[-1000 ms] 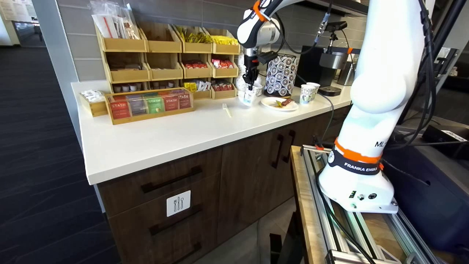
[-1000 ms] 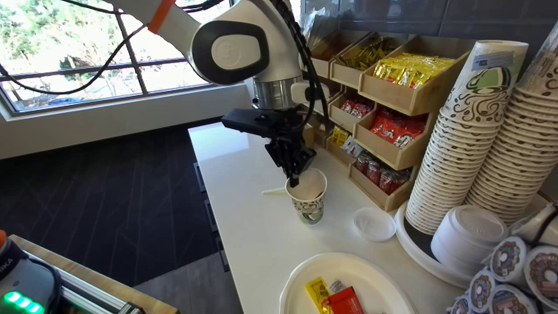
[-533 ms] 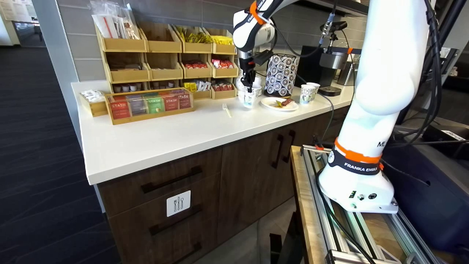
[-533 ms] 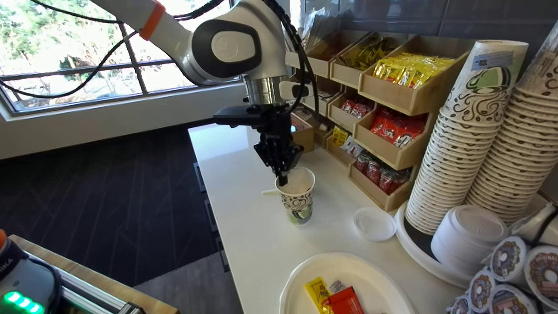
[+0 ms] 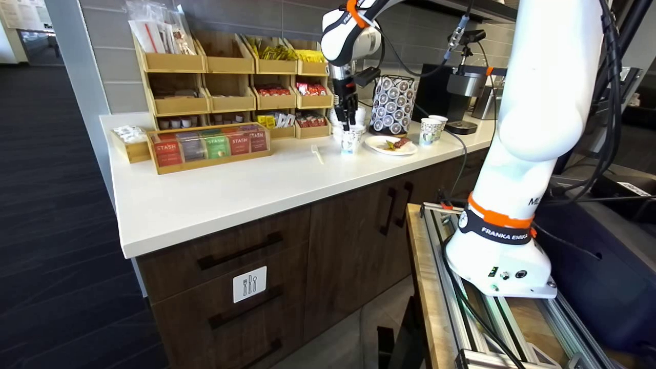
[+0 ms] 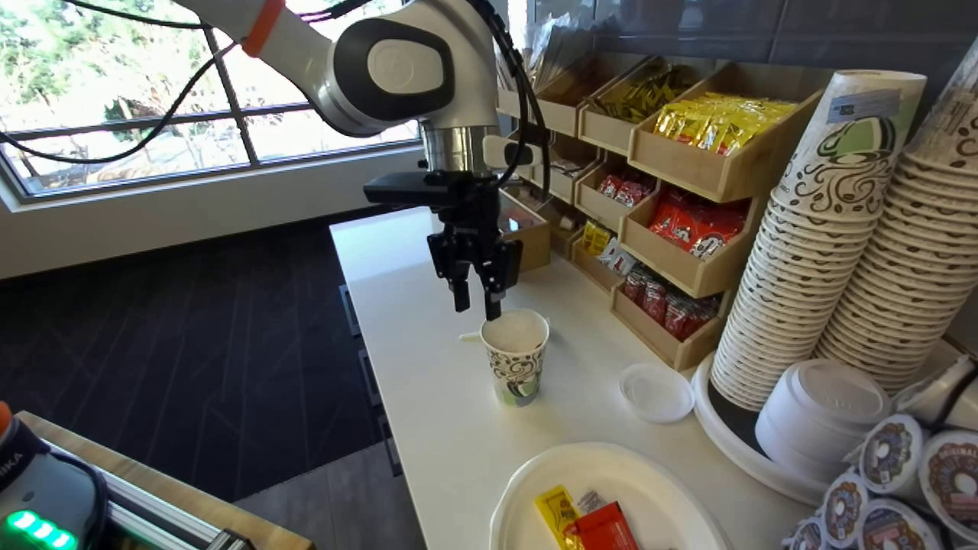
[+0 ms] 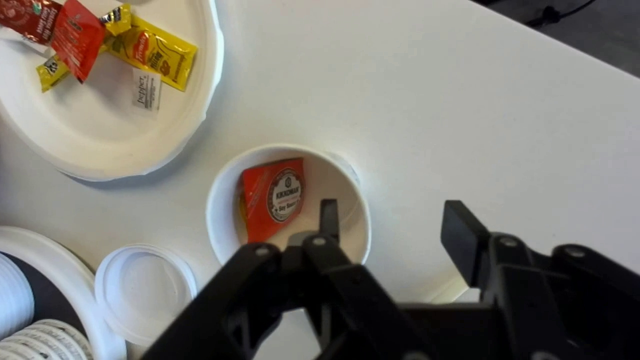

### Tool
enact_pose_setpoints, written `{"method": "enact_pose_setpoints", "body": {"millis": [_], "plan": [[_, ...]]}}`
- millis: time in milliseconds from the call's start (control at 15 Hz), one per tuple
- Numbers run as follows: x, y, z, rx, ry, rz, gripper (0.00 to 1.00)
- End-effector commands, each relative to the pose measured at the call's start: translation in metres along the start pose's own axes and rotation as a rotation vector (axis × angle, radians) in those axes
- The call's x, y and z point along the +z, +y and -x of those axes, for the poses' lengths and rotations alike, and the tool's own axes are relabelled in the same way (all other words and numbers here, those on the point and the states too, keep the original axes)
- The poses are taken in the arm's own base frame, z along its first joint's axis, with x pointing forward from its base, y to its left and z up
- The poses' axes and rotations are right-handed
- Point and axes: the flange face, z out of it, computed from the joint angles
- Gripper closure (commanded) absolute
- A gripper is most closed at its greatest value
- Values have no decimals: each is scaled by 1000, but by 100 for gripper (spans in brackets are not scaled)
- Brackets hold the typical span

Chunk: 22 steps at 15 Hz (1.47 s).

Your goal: Place the coffee cup on the counter upright.

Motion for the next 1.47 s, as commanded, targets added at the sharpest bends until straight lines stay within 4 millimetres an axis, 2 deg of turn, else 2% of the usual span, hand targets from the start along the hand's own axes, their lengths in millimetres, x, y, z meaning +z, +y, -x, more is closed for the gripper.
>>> {"method": "enact_pose_setpoints", "body": {"millis": [0,133,267,533,667,800,933,1133,1400], "plan": [[-33,8,20,43,29,-108,11],[-51,19,30,81,67,-217,1],[-66,40,39,108,123,-318,0],[-90,98,67,154,307,-465,0],[-105,123,84,199,417,-489,0],[-115,142,100,269,501,-441,0],[-117,151,110,353,530,-377,0],[-114,157,110,490,549,-245,0],[-98,152,105,599,394,-142,0]]}}
